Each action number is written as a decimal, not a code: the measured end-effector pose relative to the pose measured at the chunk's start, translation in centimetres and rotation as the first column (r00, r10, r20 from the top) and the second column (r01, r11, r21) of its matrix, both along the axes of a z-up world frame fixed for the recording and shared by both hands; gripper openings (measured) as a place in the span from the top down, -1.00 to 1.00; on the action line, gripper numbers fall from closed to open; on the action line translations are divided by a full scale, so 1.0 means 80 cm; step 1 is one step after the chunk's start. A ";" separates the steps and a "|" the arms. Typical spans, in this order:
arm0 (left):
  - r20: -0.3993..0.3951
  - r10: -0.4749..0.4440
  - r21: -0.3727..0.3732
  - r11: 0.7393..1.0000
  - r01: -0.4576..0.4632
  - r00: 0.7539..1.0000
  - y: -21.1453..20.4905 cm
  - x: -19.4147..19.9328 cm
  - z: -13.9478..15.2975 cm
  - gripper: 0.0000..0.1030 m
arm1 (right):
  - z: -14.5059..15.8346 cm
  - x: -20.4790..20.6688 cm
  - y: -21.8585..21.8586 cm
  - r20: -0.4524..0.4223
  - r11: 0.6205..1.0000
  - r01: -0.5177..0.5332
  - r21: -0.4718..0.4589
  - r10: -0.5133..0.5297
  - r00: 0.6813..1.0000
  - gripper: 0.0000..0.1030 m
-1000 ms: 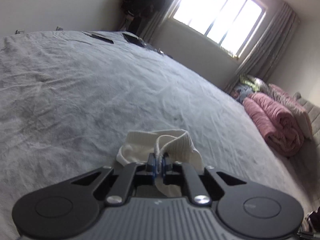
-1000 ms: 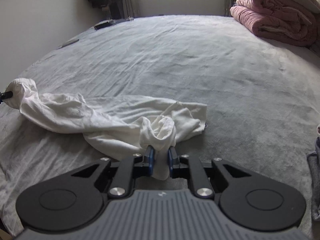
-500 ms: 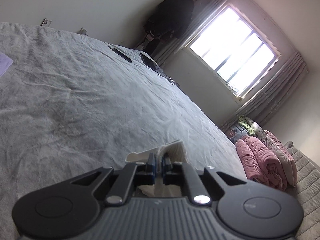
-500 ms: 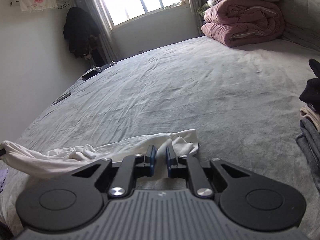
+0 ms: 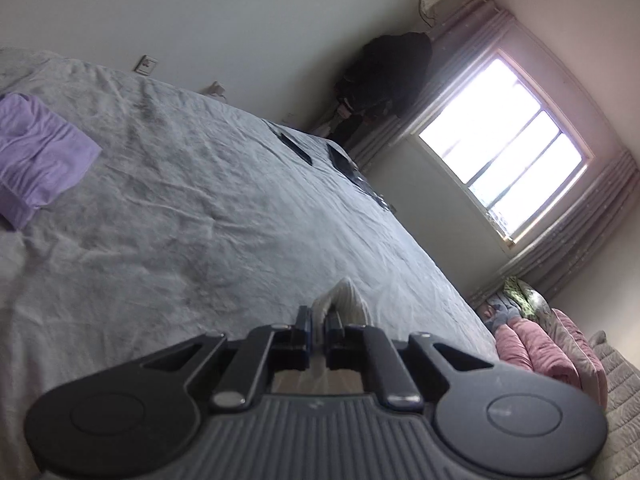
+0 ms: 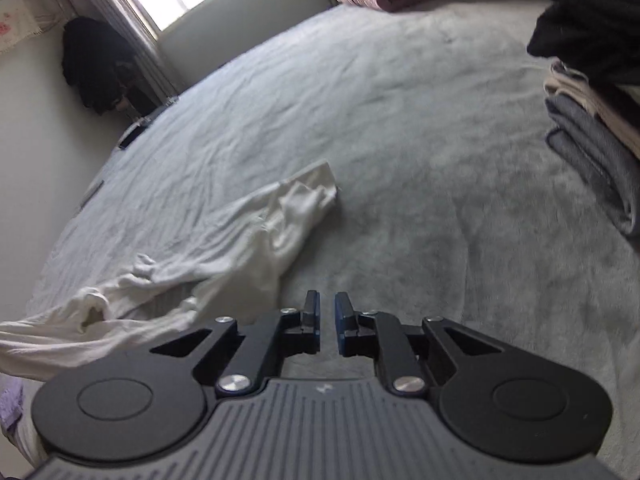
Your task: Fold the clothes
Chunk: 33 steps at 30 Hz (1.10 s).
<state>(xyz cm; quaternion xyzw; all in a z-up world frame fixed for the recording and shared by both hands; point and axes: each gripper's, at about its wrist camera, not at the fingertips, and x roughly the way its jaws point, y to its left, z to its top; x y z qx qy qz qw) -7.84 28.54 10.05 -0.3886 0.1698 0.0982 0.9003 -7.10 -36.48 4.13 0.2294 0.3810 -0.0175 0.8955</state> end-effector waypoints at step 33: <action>0.048 -0.005 -0.172 0.985 0.013 0.999 0.032 0.023 -0.025 0.89 | 0.089 0.038 -0.025 0.297 0.982 0.187 0.038 -0.190 0.936 0.95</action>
